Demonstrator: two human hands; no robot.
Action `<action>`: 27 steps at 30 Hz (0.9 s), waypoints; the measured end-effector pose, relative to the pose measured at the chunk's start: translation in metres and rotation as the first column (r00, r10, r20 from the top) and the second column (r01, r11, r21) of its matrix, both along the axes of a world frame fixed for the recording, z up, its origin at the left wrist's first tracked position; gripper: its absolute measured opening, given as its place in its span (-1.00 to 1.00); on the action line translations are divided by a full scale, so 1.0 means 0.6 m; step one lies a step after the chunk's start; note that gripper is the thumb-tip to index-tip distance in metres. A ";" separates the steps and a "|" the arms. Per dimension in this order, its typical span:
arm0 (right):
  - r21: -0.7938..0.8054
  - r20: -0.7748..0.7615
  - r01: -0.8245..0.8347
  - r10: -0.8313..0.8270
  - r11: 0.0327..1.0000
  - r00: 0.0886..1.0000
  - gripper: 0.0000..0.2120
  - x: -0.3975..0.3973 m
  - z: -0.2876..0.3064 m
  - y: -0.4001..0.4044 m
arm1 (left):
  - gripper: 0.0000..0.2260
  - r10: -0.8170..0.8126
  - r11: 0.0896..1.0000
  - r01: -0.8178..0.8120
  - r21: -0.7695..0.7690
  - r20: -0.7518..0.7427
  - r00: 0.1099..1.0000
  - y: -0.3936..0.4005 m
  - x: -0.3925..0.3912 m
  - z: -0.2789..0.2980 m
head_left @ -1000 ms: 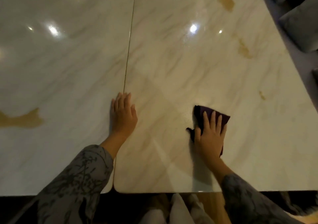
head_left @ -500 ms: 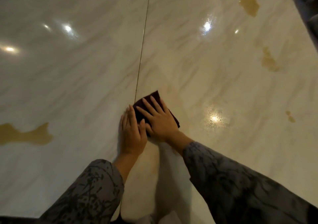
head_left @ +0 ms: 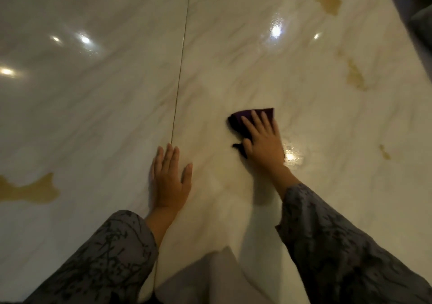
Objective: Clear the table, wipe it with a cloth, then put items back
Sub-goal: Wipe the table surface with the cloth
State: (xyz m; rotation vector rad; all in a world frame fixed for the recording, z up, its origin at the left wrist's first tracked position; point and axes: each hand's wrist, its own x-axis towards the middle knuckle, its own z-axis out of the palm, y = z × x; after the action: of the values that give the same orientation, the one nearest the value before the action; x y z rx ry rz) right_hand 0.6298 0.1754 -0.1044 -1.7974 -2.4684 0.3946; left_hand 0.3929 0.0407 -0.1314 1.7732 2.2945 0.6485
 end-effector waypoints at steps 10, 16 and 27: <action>0.028 0.117 0.624 -0.622 0.781 0.774 -0.38 0.285 -0.010 -0.025 | -0.42 0.002 0.999 -0.004 -0.033 -0.060 0.998 -0.002 0.001 0.005; -0.007 0.055 0.476 -0.475 0.879 0.878 -0.34 0.102 -0.001 -0.072 | -0.46 -0.002 0.999 0.001 -0.037 -0.035 0.999 0.000 0.000 0.005; 0.014 -0.046 -0.148 0.148 0.989 0.988 -0.41 0.030 -0.011 -0.268 | -0.38 -0.042 0.979 0.023 -0.202 -0.089 0.995 0.002 -0.004 0.014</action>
State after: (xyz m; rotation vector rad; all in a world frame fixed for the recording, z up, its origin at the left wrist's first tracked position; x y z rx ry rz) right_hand 0.6481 0.0143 -0.1113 -1.5871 -2.5746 0.4259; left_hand 0.3904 0.0418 -0.1231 1.7757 2.2913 0.3211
